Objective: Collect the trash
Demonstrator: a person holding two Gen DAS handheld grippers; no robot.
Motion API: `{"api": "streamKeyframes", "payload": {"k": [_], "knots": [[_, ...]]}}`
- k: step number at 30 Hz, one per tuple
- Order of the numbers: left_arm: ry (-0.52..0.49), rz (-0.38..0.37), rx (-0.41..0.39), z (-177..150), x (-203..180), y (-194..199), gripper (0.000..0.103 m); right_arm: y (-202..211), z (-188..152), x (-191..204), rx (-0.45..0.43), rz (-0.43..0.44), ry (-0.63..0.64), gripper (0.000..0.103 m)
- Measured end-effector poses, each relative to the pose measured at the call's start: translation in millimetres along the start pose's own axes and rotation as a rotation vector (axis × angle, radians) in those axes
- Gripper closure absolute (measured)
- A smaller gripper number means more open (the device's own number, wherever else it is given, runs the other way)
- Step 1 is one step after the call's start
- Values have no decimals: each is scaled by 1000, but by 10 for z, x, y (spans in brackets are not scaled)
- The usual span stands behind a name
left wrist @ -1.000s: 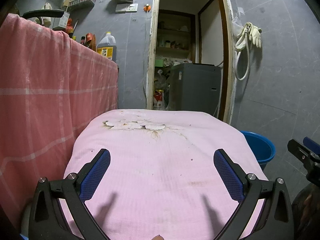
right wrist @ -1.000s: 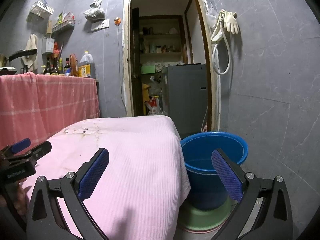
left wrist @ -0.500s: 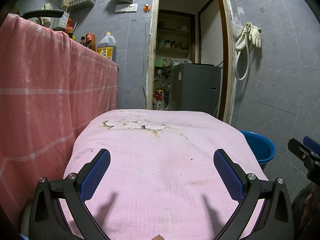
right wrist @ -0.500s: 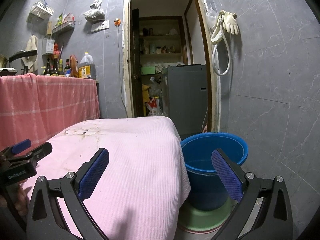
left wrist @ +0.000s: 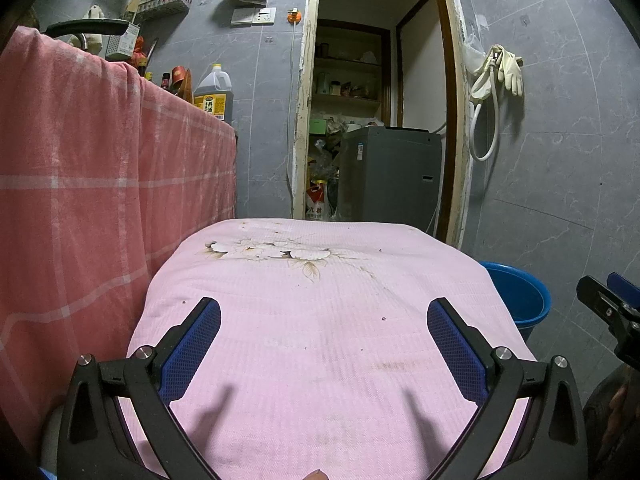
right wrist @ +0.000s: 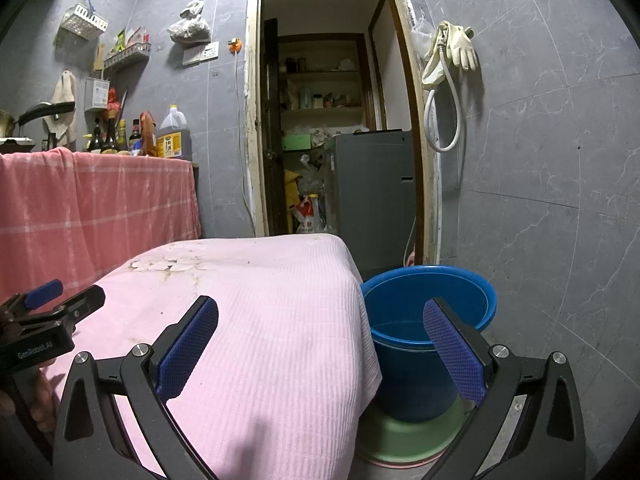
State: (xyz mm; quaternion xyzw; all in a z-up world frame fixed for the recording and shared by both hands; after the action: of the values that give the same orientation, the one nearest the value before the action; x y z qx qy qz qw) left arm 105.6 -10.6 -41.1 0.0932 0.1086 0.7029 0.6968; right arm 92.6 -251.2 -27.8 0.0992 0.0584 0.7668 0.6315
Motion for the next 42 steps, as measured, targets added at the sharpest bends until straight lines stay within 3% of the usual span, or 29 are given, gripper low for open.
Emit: {"api": "streamKeyframes", "payload": {"k": [42], "knots": [[-37,9,-10,-17,0,-5,2,15,4,6,0,0,-1,0]]}}
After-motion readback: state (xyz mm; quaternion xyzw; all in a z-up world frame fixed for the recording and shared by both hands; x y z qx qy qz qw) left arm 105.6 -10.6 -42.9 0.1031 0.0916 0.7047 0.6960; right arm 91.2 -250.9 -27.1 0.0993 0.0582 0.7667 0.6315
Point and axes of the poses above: each gripper's, at about its wrist camera, not at the fingertips, and y roughly against the way its jaws point, x to its left, z to its top, the point moved 8 cm from there along -y, roughly the way its jaws point, and after that the axes turned 8 degrees about z, right-handed, at the moved point
